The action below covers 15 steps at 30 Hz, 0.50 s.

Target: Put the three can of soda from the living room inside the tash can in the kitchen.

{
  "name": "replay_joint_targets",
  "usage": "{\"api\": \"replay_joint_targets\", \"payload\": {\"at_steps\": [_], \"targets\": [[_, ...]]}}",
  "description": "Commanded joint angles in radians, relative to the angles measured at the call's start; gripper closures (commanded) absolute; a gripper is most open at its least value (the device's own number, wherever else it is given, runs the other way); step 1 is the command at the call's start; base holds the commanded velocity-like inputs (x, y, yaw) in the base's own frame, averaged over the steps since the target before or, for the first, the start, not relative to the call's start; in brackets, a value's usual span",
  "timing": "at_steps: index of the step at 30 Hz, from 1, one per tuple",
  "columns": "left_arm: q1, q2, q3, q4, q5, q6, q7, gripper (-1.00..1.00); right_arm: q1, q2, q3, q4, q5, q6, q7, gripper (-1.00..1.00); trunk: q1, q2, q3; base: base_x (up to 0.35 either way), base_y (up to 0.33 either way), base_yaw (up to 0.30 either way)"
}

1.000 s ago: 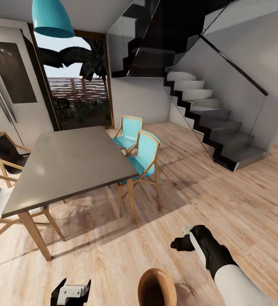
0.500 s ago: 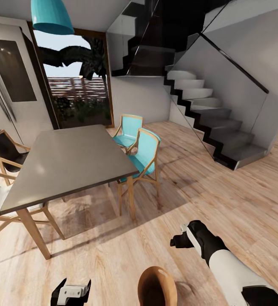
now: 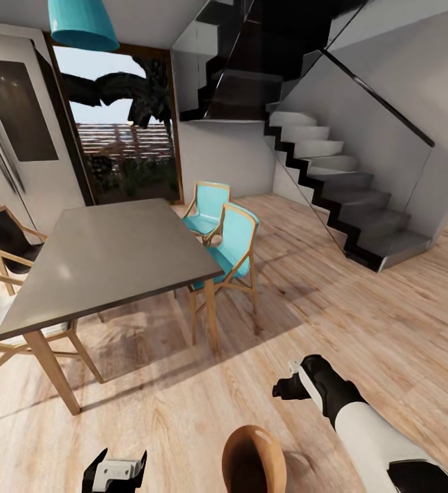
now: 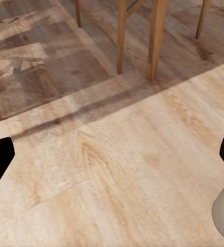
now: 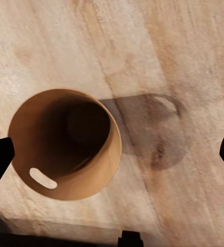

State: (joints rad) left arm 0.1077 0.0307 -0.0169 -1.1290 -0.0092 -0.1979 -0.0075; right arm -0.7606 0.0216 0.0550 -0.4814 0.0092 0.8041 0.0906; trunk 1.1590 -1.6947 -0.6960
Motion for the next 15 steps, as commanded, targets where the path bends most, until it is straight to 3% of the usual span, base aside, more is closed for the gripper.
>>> {"api": "replay_joint_targets", "payload": {"at_steps": [1,15], "targets": [[0.0,0.0,0.0,0.0,0.0,0.0,0.0,-1.0,0.0,0.0,0.0,0.0,0.0,0.0,0.0,-1.0,0.004,-0.007,-0.003,0.0,0.0,0.0],[0.0,0.0,0.0,0.0,0.0,0.001,0.0,-1.0,0.0,0.002,0.001,-0.001,0.0,-0.001,0.001,-1.0,0.058,-0.105,-0.047,0.0,0.0,0.0]]}}
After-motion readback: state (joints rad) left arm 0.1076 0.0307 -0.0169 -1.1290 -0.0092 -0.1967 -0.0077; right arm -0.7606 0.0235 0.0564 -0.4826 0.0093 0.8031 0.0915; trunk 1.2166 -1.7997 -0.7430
